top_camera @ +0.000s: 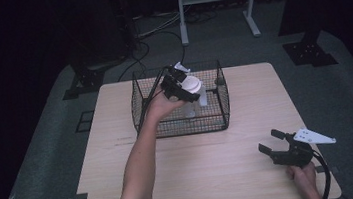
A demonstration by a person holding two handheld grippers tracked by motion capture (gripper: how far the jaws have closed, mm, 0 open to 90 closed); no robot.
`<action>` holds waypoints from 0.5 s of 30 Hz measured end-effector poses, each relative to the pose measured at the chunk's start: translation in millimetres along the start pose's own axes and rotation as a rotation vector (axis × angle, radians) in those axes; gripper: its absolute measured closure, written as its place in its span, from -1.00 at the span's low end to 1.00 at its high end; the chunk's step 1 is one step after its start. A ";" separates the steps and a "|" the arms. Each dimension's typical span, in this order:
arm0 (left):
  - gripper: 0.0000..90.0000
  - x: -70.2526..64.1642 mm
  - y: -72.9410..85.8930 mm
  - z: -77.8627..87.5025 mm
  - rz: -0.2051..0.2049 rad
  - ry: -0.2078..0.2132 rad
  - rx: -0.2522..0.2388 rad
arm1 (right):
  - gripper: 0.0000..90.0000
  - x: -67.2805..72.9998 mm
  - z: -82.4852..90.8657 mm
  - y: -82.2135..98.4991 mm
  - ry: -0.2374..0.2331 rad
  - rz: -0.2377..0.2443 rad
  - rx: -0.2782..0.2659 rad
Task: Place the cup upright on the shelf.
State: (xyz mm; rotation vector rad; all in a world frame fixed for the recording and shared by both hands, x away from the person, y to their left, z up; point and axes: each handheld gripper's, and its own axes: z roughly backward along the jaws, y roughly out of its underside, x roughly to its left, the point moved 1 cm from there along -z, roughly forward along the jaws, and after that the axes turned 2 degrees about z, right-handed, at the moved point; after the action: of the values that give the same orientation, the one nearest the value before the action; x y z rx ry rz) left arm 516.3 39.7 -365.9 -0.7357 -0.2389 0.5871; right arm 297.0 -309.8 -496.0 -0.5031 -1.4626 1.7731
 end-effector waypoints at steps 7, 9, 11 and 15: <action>-0.93 -0.8 0.7 0.1 -0.002 -0.003 -0.002 | -0.70 2.1 -1.6 0.1 -0.003 0.016 0.015; -0.97 -2.1 2.4 0.2 -0.011 -0.008 -0.001 | -0.70 2.7 -1.9 0.1 -0.007 0.021 0.019; -0.98 -1.4 3.1 2.0 -0.003 0.002 -0.015 | -0.70 3.3 -2.4 0.1 -0.010 0.028 0.021; -1.00 1.8 5.2 5.2 0.019 0.012 -0.013 | -0.70 3.9 -2.9 0.2 -0.011 0.033 0.025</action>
State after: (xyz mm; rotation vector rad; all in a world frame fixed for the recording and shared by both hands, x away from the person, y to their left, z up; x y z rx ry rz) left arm 513.6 46.7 -365.7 -0.7550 -0.2249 0.5993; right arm 296.6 -304.9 -496.3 -0.5073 -1.4456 1.8203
